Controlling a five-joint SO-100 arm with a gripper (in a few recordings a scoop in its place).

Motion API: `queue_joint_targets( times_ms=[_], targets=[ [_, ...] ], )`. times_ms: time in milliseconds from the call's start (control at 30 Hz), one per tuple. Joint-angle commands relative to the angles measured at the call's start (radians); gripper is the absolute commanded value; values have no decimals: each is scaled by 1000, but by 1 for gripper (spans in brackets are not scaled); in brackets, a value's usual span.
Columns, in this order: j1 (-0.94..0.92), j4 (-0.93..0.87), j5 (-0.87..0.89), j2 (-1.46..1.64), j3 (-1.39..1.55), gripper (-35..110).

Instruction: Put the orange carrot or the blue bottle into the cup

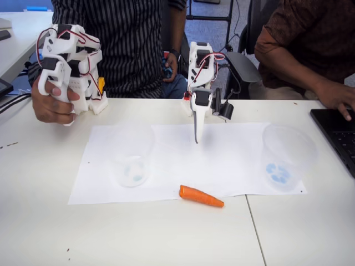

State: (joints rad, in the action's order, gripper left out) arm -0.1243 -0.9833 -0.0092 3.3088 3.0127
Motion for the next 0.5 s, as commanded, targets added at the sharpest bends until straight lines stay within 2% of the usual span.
queue_joint_targets(
  times_ms=[0, 300, 467],
  targets=[
    [-43, 17, 8, 34, -112, 29],
    [-51, 17, 8, 12, -229, 28],
    [-54, 17, 9, -169, -327, 28]
  ],
)
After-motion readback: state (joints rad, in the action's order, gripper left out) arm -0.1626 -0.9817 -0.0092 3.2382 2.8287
